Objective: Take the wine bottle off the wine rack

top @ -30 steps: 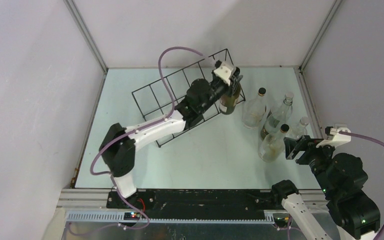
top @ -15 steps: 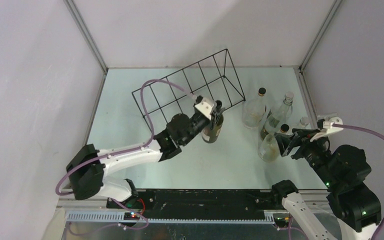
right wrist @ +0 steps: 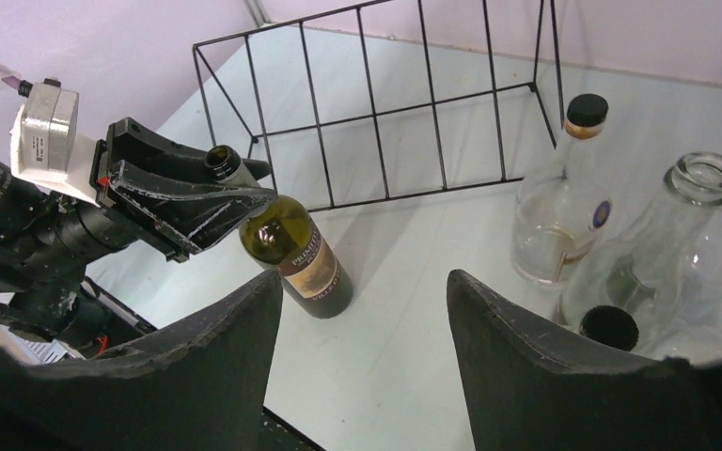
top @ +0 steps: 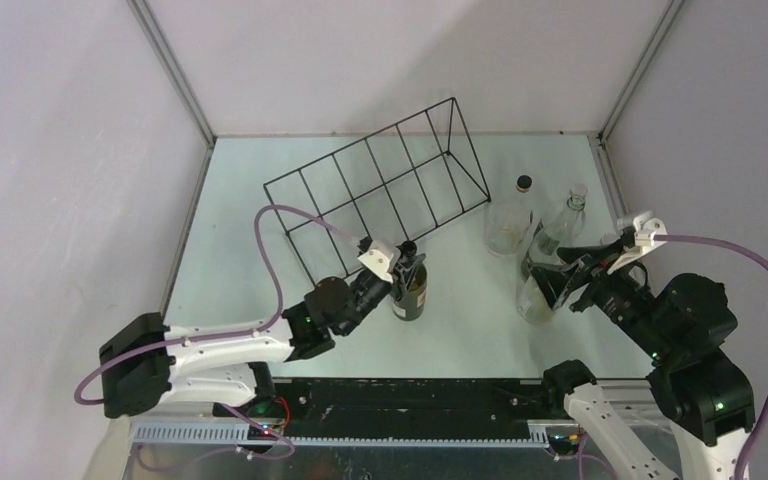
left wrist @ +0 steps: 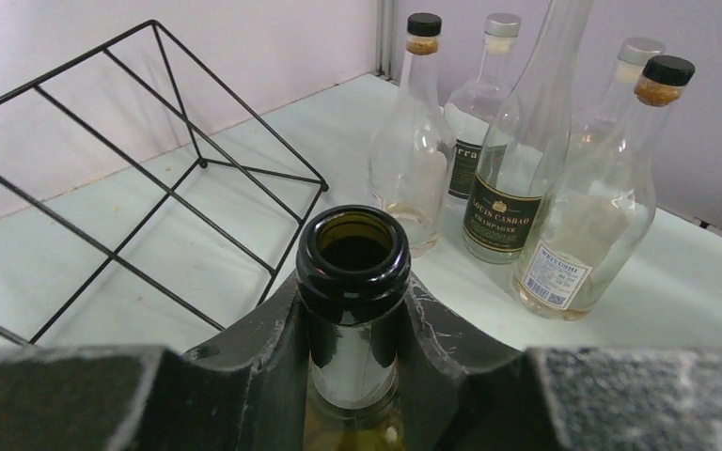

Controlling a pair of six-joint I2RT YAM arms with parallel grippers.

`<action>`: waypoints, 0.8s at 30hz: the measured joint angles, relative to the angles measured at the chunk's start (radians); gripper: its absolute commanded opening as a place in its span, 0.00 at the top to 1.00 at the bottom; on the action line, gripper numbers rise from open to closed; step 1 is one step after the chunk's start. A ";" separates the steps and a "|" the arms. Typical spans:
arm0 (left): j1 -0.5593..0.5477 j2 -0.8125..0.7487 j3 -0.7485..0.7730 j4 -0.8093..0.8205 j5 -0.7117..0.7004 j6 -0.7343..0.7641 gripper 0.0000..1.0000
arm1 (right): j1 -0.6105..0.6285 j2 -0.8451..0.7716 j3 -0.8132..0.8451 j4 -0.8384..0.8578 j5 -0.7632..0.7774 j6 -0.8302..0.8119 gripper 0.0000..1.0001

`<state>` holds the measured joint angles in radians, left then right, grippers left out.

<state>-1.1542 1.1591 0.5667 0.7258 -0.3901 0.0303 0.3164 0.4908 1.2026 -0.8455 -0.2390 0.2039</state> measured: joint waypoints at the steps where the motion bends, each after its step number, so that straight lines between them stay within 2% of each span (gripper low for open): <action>1: -0.003 -0.014 -0.011 0.001 -0.007 -0.005 0.81 | 0.000 0.004 0.000 0.008 -0.010 0.006 0.32; 6: -0.007 -0.083 -0.061 -0.004 -0.040 -0.024 0.45 | 0.000 0.027 0.000 0.038 -0.036 0.024 0.32; 9: -0.007 -0.105 -0.066 -0.004 -0.062 -0.039 0.37 | 0.000 0.044 0.000 0.056 -0.046 0.032 0.32; 11: -0.008 -0.113 -0.066 -0.003 -0.076 -0.043 0.27 | 0.000 0.056 0.000 0.066 -0.047 0.033 0.32; 19: -0.009 -0.117 -0.055 -0.063 -0.103 -0.060 0.02 | 0.000 0.085 0.000 0.077 -0.006 0.035 0.30; 24: -0.009 -0.153 0.054 -0.200 -0.103 -0.068 0.00 | 0.000 0.098 0.000 0.079 0.004 0.031 0.29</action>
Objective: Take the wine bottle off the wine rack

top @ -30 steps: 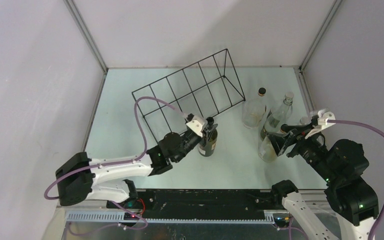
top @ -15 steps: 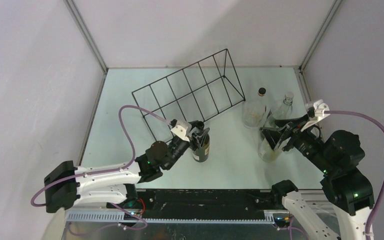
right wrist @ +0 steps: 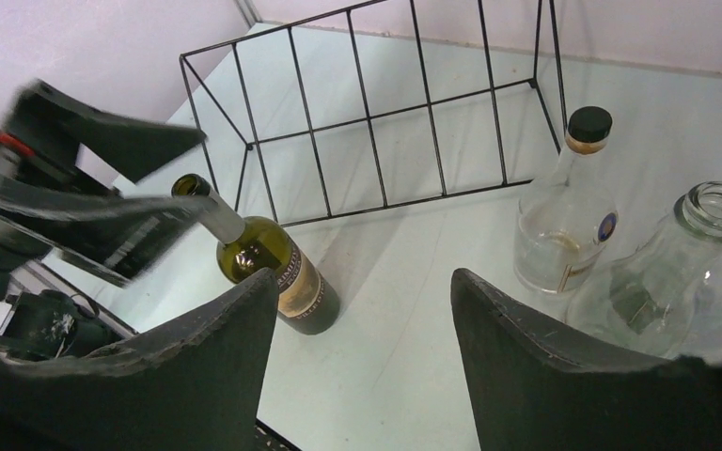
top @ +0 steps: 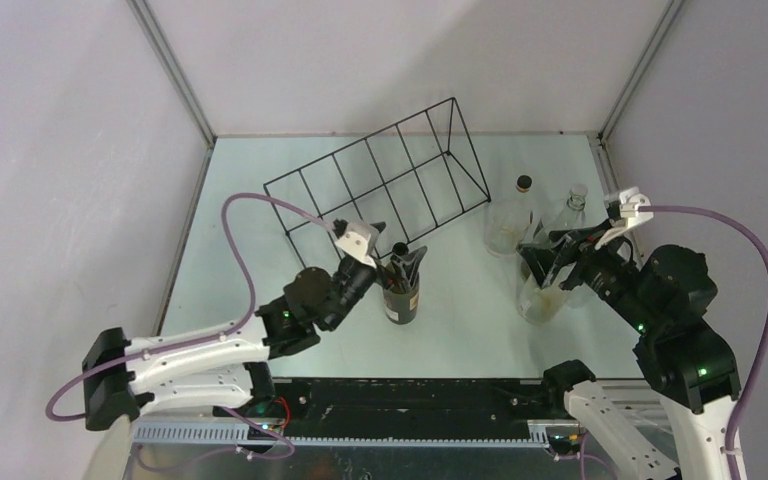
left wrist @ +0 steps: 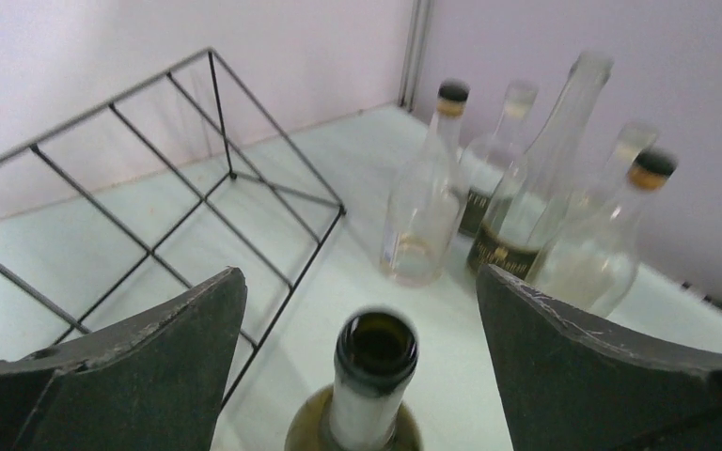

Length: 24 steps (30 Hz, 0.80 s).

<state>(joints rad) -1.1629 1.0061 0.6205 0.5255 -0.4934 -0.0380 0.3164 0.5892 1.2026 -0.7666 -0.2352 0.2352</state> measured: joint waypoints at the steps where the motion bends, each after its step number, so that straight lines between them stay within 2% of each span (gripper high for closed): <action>1: 0.000 -0.010 0.033 -0.029 0.002 -0.001 0.00 | 0.000 0.004 0.000 0.001 0.000 0.000 0.29; 7: 0.014 -0.095 0.230 -0.204 0.007 -0.026 0.00 | 0.002 0.026 0.000 0.044 -0.058 0.002 0.32; 11: 0.169 -0.141 0.339 -0.385 0.068 -0.119 0.00 | 0.051 0.050 0.000 0.078 -0.079 0.010 0.27; 15: 0.359 -0.190 0.369 -0.581 0.107 -0.206 0.00 | 0.253 0.116 0.000 0.103 0.027 0.019 0.21; 19: 0.560 -0.216 0.382 -0.801 0.143 -0.280 0.00 | 0.540 0.227 0.000 0.149 0.210 0.021 0.16; 22: 0.686 -0.270 0.352 -0.935 0.140 -0.317 0.00 | 0.644 0.309 0.000 0.197 0.303 0.039 0.13; 24: 0.732 -0.329 0.323 -1.012 0.122 -0.330 0.00 | 0.682 0.364 -0.002 0.229 0.351 0.058 0.12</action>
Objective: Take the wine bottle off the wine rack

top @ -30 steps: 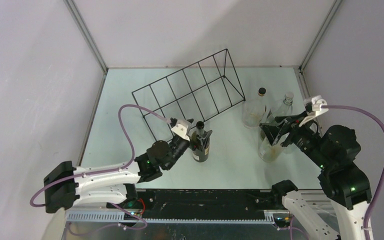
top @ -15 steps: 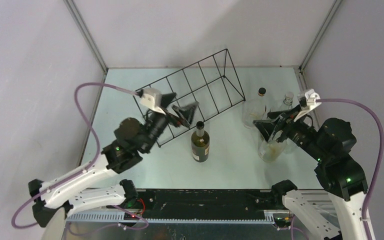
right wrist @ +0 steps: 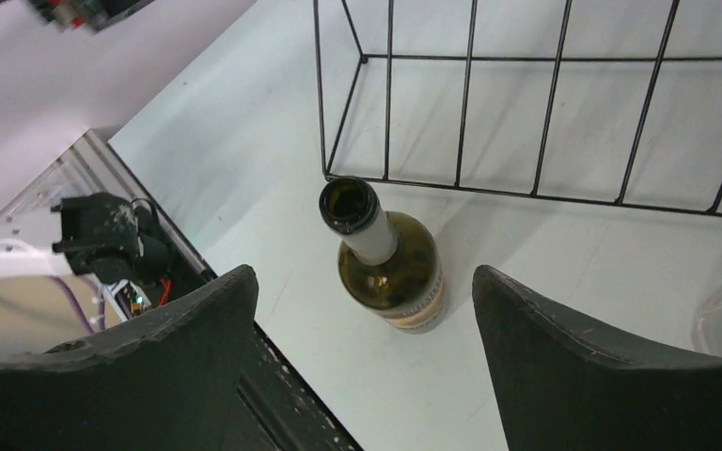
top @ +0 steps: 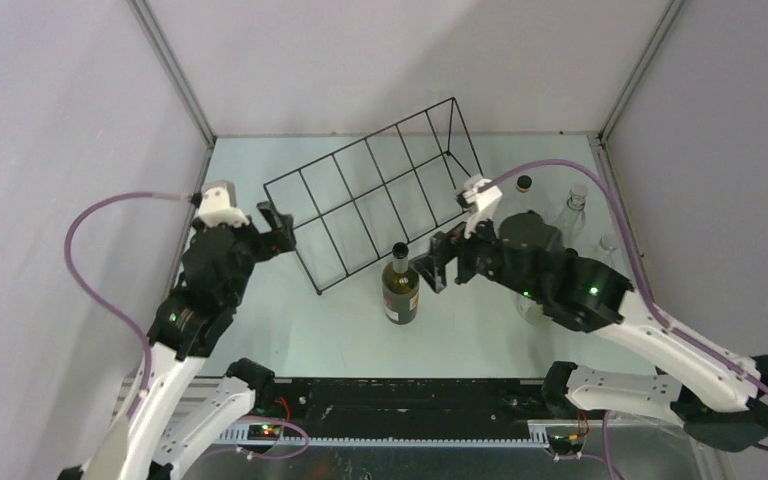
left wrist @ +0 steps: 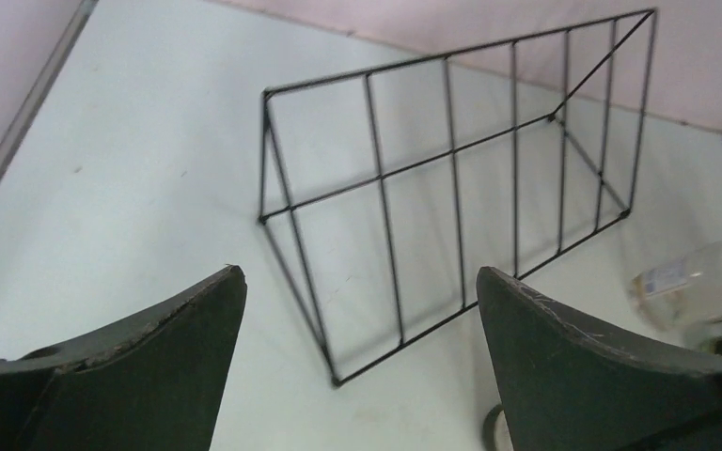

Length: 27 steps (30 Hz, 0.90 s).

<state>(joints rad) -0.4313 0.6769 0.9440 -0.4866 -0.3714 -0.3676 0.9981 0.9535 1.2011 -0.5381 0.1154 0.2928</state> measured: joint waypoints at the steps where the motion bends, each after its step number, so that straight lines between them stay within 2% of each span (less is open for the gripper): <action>1: 0.008 -0.026 -0.012 -0.029 -0.010 0.000 0.00 | 0.013 0.026 0.000 0.011 0.025 0.016 0.12; 5: 0.014 -0.136 -0.058 -0.137 -0.056 0.001 0.00 | 0.030 0.096 -0.001 0.045 0.100 0.079 0.11; 11: 0.015 -0.233 -0.127 -0.224 -0.115 0.008 0.00 | 0.035 0.164 -0.001 0.080 0.136 0.130 0.12; 19: 0.015 -0.295 -0.212 -0.243 -0.141 0.027 0.00 | 0.052 0.230 -0.001 0.111 0.144 0.145 0.26; 24: 0.015 -0.299 -0.219 -0.236 -0.140 0.037 0.00 | 0.072 0.277 -0.001 0.114 0.166 0.134 0.31; 27: 0.015 -0.295 -0.219 -0.232 -0.131 0.040 0.00 | 0.087 0.303 -0.001 0.116 0.185 0.111 0.40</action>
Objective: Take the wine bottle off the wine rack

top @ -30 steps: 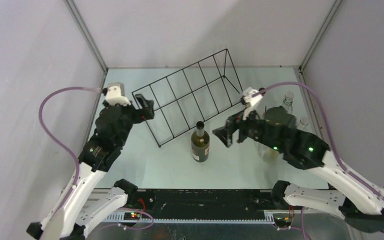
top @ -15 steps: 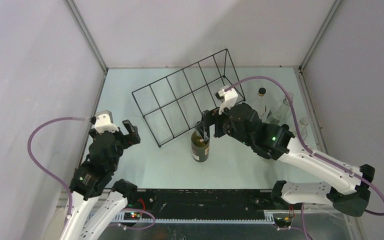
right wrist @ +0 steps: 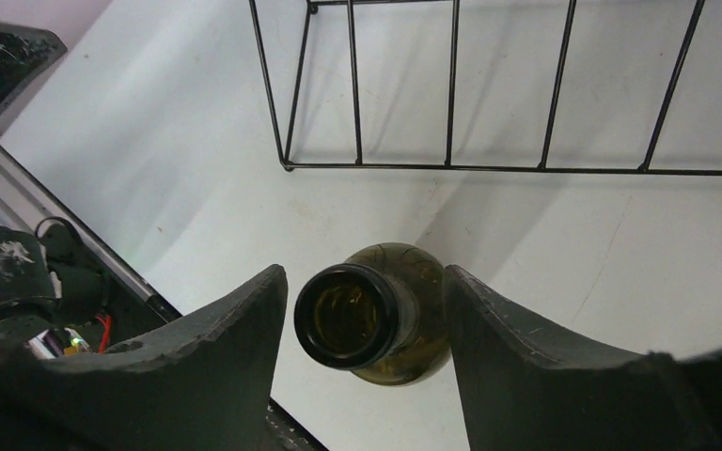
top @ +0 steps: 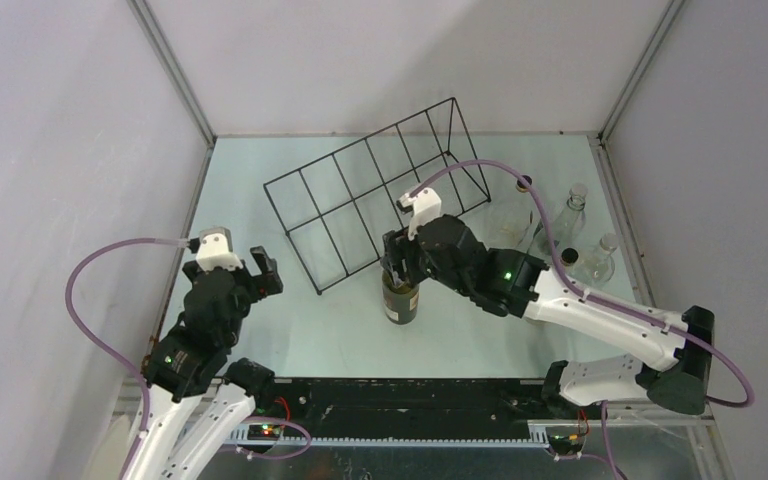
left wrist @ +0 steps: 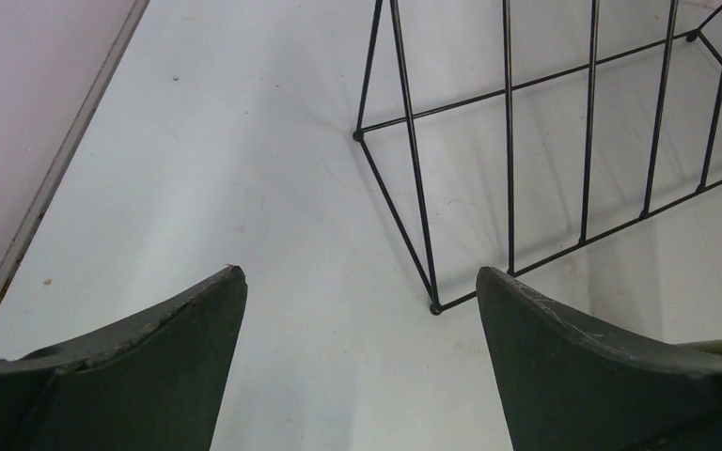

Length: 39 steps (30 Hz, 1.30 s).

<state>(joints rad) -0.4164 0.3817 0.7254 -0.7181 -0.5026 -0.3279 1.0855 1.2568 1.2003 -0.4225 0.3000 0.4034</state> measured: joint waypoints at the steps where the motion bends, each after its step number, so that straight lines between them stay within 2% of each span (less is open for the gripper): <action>1: 0.000 0.003 0.000 0.002 0.006 0.005 0.00 | 0.008 0.011 0.000 0.001 0.011 -0.012 0.41; 7: 0.000 0.021 0.000 0.016 0.036 0.017 0.00 | 0.044 0.054 0.001 -0.001 0.076 -0.066 0.60; 13: 0.000 0.021 0.000 0.021 0.043 0.023 0.00 | 0.049 0.057 0.003 -0.006 0.135 -0.098 0.84; 19: 0.000 0.023 -0.011 0.027 0.051 0.024 0.00 | 0.042 0.056 0.003 -0.022 0.171 -0.106 0.95; 27: 0.000 0.024 -0.011 0.029 0.064 0.031 0.00 | -0.052 -0.007 0.001 -0.134 0.180 -0.108 0.99; 39: 0.000 0.024 -0.011 0.032 0.070 0.033 0.00 | -0.358 -0.223 -0.118 -0.242 0.174 -0.126 1.00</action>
<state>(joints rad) -0.4164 0.4061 0.7139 -0.6861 -0.4328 -0.2947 0.7277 1.0340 1.0824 -0.6647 0.4744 0.2779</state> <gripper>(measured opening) 0.996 0.369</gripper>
